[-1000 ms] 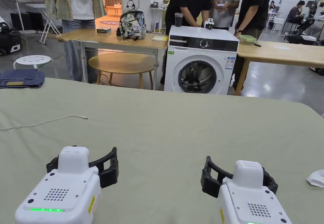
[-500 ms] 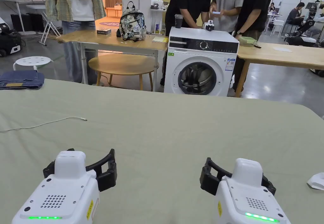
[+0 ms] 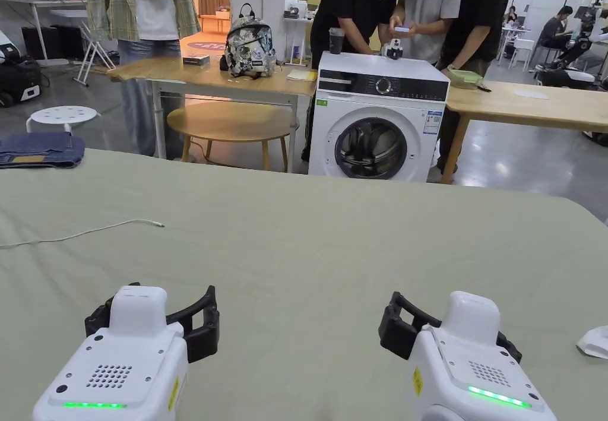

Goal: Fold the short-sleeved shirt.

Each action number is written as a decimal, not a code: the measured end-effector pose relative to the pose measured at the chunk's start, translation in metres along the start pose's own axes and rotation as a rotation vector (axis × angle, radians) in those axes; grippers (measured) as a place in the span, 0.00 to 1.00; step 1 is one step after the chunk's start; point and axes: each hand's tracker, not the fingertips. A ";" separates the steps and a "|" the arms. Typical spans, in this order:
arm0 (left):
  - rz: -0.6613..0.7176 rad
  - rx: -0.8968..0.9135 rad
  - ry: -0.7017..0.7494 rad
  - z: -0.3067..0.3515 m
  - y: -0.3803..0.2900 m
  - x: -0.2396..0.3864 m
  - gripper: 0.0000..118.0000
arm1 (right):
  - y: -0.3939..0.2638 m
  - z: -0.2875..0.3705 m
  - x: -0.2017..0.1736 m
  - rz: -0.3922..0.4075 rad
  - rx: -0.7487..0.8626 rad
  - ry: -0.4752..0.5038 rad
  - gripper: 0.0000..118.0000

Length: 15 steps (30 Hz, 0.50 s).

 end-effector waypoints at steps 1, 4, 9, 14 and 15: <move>-0.001 -0.005 -0.006 0.000 0.000 0.000 0.76 | 0.000 -0.001 0.000 0.001 -0.001 -0.001 0.86; -0.014 -0.008 -0.030 0.002 -0.002 -0.002 0.76 | 0.000 -0.002 -0.001 0.008 -0.012 -0.003 0.86; -0.028 -0.015 -0.040 0.004 -0.003 -0.004 0.76 | -0.002 -0.009 0.002 0.001 -0.032 -0.014 0.86; -0.007 -0.017 -0.041 0.004 -0.002 -0.007 0.76 | -0.002 -0.008 0.002 -0.010 -0.023 -0.017 0.86; -0.003 -0.019 -0.041 0.004 -0.002 -0.008 0.76 | -0.001 -0.007 0.001 -0.010 -0.023 -0.012 0.86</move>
